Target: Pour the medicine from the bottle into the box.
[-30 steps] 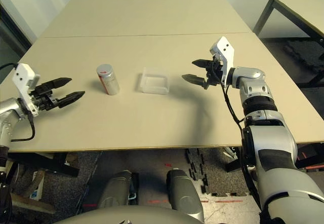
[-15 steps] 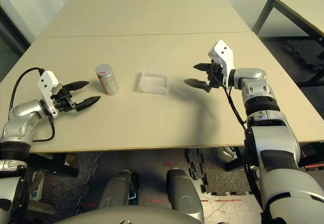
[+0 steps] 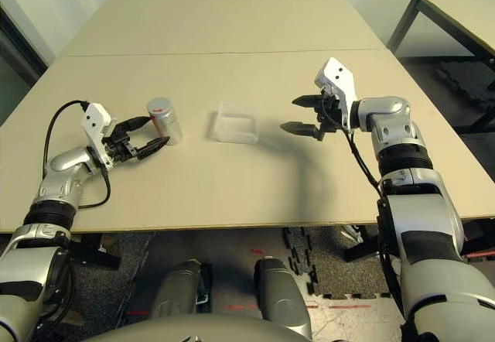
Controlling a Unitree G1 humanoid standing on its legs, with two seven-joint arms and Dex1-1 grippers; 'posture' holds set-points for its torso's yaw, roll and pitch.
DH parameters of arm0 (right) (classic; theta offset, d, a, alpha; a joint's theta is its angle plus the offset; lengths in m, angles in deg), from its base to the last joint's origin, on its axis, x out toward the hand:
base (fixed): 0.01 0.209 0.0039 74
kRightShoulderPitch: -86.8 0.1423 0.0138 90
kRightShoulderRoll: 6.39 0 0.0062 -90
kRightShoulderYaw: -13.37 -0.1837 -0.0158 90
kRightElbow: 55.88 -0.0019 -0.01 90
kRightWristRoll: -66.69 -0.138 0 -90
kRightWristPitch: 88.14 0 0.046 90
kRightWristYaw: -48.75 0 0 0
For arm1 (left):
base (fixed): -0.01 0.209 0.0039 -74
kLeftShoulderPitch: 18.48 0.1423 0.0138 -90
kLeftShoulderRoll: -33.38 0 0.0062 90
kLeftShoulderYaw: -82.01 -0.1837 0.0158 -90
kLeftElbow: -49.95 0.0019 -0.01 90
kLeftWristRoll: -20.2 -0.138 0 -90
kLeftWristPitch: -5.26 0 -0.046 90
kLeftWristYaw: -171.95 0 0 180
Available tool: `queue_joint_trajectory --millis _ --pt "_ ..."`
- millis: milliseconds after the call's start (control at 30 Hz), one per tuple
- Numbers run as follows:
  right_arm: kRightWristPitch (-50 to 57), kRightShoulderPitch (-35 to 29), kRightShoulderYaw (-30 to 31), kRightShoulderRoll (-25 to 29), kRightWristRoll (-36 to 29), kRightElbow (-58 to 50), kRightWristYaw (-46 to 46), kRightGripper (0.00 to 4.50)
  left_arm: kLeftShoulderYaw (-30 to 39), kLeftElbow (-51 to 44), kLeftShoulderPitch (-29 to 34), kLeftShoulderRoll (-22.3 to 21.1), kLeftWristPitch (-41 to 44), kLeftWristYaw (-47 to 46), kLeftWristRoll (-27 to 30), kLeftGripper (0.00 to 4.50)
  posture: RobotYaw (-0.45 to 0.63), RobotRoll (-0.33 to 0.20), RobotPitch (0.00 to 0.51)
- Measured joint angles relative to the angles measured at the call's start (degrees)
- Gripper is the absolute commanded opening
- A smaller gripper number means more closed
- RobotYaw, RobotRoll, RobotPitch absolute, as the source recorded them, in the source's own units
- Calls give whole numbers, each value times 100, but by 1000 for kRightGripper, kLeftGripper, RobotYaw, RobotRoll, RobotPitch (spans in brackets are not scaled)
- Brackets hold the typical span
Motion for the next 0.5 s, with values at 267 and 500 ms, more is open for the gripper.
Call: queue_joint_trajectory --millis 267,500 --pt "307 -288 3 107 -99 -600 -1 4459 1 745 -471 252 -266 -117 -80 4500 -170 0 67" --pt "533 -500 4 193 -201 -983 -10 4459 8 1365 -719 394 -409 -306 -207 4500 -189 0 65"
